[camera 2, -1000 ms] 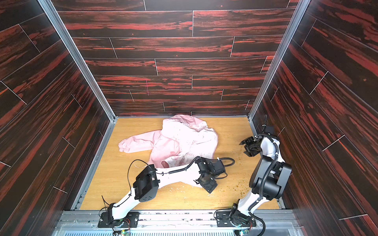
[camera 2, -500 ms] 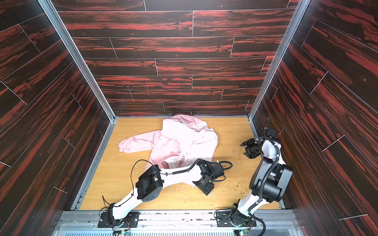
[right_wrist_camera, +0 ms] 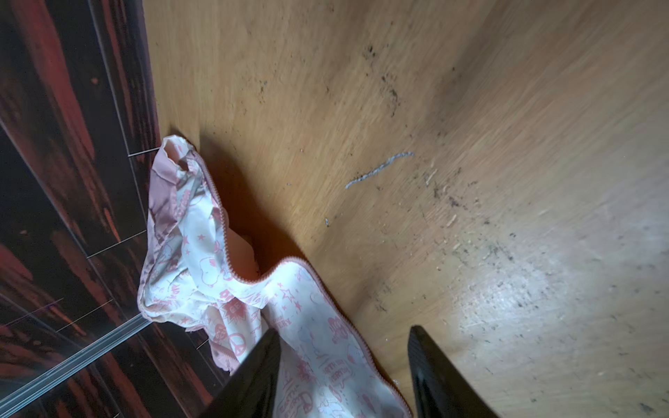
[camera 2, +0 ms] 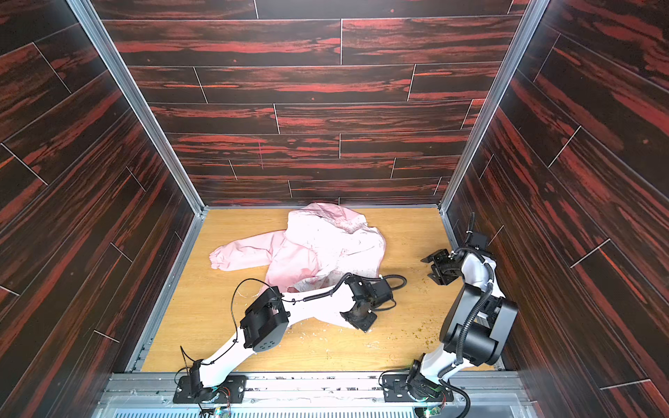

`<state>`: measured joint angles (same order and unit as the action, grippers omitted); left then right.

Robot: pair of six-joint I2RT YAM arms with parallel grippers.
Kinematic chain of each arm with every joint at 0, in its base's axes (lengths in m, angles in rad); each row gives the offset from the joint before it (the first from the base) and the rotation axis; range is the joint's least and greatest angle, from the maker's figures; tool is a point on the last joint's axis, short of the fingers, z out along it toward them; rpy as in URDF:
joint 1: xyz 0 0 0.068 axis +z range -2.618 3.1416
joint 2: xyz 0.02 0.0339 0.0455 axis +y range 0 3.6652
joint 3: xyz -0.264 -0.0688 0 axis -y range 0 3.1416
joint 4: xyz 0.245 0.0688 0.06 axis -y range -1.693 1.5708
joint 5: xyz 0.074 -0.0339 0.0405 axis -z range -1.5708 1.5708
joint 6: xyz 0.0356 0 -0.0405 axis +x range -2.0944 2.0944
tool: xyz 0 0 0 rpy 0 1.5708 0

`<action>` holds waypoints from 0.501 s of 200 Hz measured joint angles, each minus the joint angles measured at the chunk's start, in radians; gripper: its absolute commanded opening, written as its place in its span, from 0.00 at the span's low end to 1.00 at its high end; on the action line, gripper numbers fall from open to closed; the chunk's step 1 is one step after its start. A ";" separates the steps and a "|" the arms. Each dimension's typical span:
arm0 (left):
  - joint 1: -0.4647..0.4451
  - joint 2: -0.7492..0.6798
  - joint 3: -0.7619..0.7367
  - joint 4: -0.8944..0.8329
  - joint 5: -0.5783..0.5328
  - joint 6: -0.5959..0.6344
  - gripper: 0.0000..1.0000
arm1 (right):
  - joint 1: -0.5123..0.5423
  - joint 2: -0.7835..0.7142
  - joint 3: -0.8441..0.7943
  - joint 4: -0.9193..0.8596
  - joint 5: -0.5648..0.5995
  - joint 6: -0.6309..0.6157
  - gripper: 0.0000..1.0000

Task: Zip up the jacket

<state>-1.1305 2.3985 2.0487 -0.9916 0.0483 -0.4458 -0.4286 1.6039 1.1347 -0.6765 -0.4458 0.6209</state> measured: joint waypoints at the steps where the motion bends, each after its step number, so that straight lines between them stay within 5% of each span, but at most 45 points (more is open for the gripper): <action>1: 0.001 -0.001 -0.001 0.001 0.000 0.001 0.00 | 0.001 0.000 -0.003 0.001 -0.003 0.000 0.58; 85: 0.092 -0.493 -0.184 0.212 0.019 -0.054 0.00 | 0.222 0.112 -0.015 0.133 -0.150 0.078 0.66; 100: 0.103 -0.576 -0.231 0.247 0.017 -0.076 0.00 | 0.254 0.149 -0.010 0.170 -0.172 0.113 0.75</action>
<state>-1.0271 1.8221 1.8179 -0.7448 0.0654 -0.5220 -0.1741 1.7527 1.1248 -0.5064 -0.6178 0.7341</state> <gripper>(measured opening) 0.046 0.674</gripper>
